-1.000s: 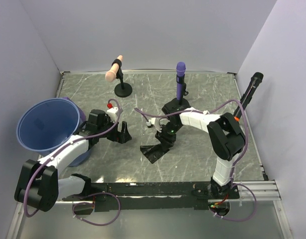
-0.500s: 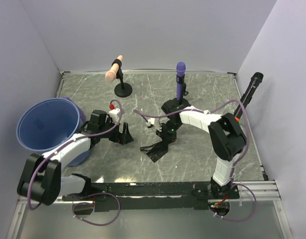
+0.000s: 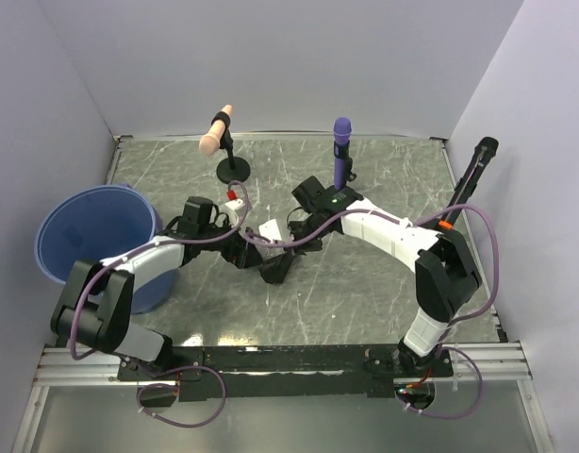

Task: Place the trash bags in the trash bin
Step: Unfold the trash bag at the center of the board.

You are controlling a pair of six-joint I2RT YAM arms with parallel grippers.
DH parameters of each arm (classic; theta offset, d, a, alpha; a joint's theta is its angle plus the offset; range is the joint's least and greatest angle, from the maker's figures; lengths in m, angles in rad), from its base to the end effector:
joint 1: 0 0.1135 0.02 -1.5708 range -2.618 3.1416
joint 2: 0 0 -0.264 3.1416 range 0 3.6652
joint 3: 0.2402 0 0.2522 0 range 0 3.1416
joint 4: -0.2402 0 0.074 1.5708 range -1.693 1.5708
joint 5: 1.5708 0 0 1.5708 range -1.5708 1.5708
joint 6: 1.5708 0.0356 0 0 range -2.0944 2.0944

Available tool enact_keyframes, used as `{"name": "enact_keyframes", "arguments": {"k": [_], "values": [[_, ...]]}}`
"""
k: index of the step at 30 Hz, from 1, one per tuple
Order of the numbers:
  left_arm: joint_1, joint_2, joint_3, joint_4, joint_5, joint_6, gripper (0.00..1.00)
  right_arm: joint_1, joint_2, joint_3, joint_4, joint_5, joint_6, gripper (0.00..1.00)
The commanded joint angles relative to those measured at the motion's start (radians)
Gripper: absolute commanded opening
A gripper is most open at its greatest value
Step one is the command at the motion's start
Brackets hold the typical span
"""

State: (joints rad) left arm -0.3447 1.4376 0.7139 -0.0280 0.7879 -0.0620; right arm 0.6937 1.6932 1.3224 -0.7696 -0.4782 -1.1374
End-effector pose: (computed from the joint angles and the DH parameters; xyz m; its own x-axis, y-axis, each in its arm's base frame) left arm 0.2556 -0.1186 0.1902 -0.6864 0.2000 -0.6991 0.6845 0.5022 -0.5284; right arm 0.2558 0.2340 0.2467 0.3557 -0.7521 -0.5548 -0.9346 -0.2922 -0.2030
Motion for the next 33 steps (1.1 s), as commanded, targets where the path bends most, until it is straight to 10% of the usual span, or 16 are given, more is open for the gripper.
{"name": "enact_keyframes", "arguments": {"k": [1,13,23,33], "values": [[-0.007,0.037,0.024,0.086,0.056,0.042,0.88,0.030,-0.059,0.026,-0.058,0.010,-0.067,0.08],[-0.007,0.177,0.090,0.157,-0.076,-0.054,0.83,0.023,-0.447,-0.228,-0.307,0.056,-0.076,0.04],[-0.080,0.480,0.357,-0.036,0.111,-0.007,0.72,-0.023,-0.613,-0.335,-0.323,0.148,-0.027,0.04],[-0.169,0.518,0.395,-0.090,-0.111,-0.006,0.69,-0.048,-0.724,-0.258,-0.442,0.226,0.011,0.04]]}}
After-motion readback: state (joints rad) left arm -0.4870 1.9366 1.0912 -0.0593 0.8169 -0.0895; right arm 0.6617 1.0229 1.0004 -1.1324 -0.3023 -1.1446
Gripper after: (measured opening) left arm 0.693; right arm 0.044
